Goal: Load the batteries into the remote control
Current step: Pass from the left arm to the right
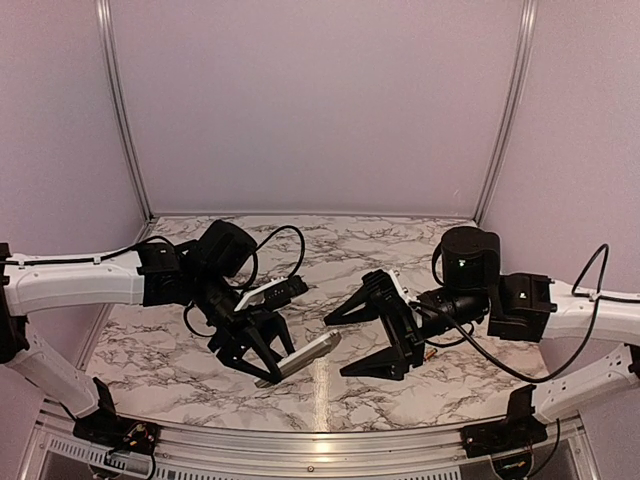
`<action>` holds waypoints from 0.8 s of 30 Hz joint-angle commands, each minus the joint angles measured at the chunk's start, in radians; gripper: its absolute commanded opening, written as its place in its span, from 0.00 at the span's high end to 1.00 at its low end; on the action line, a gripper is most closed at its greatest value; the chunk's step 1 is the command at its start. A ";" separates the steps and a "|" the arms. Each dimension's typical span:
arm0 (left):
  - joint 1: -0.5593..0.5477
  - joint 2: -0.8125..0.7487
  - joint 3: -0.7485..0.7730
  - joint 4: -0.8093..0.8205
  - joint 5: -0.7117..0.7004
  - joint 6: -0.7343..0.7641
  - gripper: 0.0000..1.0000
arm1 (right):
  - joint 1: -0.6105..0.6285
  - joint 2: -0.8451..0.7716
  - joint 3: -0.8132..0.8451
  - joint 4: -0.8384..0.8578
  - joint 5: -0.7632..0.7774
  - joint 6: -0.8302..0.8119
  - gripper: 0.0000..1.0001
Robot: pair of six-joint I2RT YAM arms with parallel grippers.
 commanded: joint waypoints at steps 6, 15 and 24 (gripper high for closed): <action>-0.028 0.026 0.001 0.073 0.060 -0.019 0.72 | 0.055 0.073 0.126 -0.091 -0.021 -0.080 0.37; -0.041 -0.008 -0.005 0.167 0.083 -0.089 0.72 | 0.086 0.118 0.193 -0.142 -0.041 -0.110 0.52; -0.042 -0.022 0.001 0.182 0.086 -0.099 0.72 | 0.090 0.134 0.252 -0.193 -0.036 -0.147 0.72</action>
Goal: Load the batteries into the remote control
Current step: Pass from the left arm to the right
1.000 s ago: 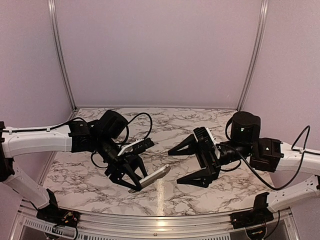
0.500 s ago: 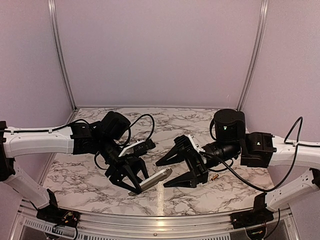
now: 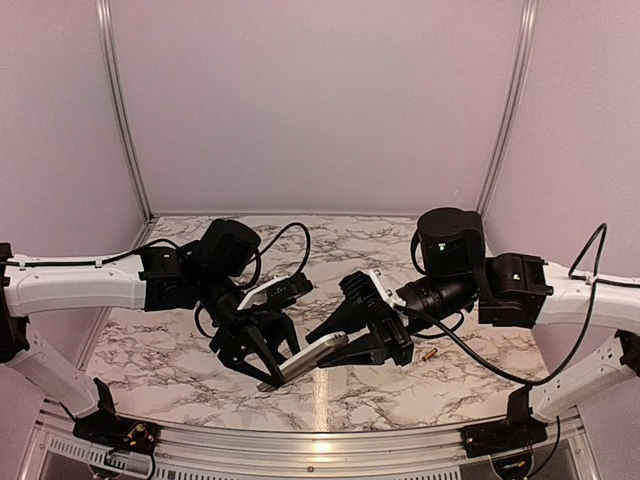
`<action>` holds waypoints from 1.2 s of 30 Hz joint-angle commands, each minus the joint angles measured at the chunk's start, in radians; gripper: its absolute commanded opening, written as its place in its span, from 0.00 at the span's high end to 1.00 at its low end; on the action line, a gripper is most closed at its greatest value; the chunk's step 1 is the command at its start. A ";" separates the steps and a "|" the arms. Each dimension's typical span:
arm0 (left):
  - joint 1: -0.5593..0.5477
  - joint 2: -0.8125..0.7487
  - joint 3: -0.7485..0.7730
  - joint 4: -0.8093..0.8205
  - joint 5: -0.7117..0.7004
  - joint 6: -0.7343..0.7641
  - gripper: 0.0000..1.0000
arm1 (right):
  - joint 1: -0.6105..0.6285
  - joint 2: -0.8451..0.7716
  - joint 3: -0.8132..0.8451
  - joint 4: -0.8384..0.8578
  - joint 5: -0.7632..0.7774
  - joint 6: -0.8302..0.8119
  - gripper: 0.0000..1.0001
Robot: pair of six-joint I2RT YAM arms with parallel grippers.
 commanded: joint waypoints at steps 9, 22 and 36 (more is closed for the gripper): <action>0.001 -0.054 -0.009 0.041 -0.026 -0.008 0.42 | 0.015 0.010 0.070 -0.077 0.000 -0.022 1.00; 0.153 -0.203 -0.017 0.043 -0.238 -0.085 0.01 | -0.008 -0.055 0.029 -0.058 0.083 0.032 1.00; 0.177 -0.577 -0.226 0.175 -0.956 -0.212 0.01 | -0.198 -0.017 0.016 -0.028 0.153 0.241 1.00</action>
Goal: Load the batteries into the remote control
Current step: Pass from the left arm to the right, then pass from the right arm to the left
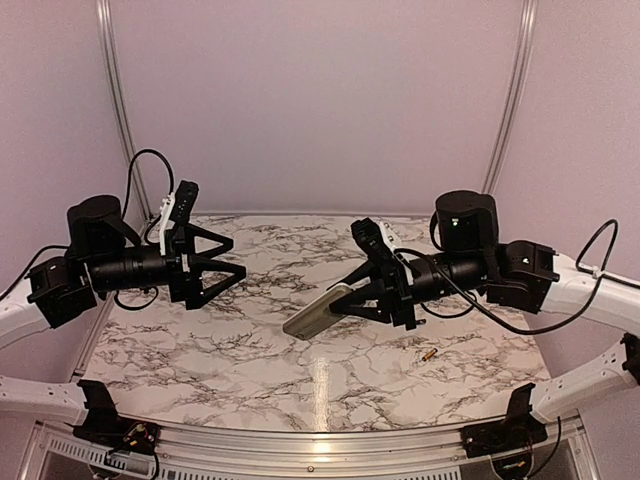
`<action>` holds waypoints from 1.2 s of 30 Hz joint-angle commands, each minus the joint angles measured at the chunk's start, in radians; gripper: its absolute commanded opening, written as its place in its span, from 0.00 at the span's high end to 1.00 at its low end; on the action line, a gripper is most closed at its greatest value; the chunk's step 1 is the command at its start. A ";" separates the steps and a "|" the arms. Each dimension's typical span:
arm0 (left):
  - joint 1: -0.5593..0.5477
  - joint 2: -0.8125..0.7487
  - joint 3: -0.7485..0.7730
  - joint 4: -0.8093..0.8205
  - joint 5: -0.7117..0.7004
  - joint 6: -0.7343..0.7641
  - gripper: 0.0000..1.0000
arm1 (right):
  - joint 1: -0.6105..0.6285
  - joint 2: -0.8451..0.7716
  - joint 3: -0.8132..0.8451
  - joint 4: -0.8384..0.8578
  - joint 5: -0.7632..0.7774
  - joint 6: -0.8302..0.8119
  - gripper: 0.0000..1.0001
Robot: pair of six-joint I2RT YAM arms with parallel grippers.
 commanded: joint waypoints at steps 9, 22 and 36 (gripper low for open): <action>-0.070 -0.033 -0.170 0.084 0.090 0.000 0.01 | -0.231 0.125 0.047 0.079 -0.235 0.341 1.00; -0.163 0.299 -0.116 0.263 0.227 -0.080 0.20 | -0.251 0.258 0.086 0.113 -0.490 0.458 1.00; -0.201 0.389 -0.103 0.465 0.286 -0.192 0.52 | -0.224 0.315 0.133 0.064 -0.511 0.450 1.00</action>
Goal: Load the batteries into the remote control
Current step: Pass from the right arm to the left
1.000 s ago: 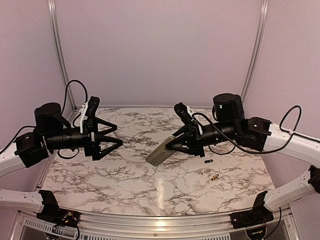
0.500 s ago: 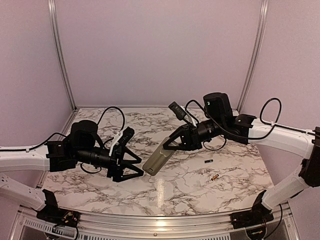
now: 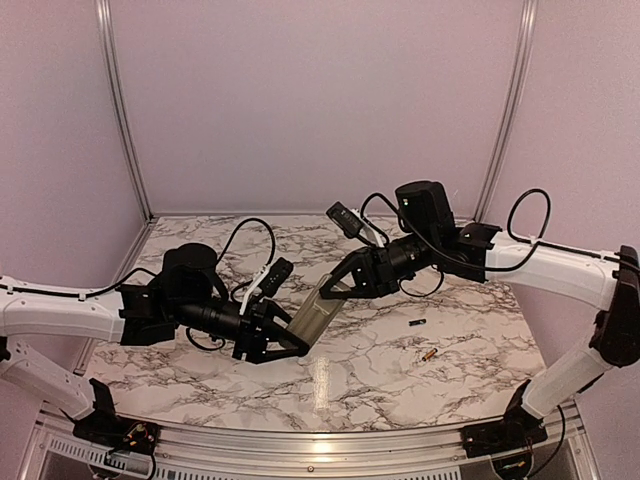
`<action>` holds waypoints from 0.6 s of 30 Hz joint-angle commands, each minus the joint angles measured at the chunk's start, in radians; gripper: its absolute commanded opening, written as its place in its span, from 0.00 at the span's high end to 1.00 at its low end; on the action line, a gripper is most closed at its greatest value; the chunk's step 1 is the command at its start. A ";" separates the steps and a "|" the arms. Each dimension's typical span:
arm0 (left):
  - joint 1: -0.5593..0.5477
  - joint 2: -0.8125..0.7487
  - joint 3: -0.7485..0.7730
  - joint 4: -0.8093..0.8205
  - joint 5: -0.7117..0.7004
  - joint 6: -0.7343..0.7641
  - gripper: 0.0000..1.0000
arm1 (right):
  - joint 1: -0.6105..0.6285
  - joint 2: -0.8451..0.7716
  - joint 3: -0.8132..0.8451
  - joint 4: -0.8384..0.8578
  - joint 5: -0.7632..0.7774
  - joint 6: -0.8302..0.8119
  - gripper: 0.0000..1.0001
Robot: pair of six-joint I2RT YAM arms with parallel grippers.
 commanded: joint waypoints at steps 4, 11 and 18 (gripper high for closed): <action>-0.006 0.028 0.035 0.091 0.022 -0.035 0.67 | 0.021 0.012 0.047 -0.016 -0.007 -0.001 1.00; -0.006 -0.010 -0.032 0.232 -0.032 -0.083 0.91 | 0.010 -0.004 0.028 0.045 -0.015 0.038 0.81; -0.006 -0.028 -0.101 0.424 -0.106 -0.165 0.95 | -0.002 -0.053 -0.062 0.267 0.026 0.153 0.04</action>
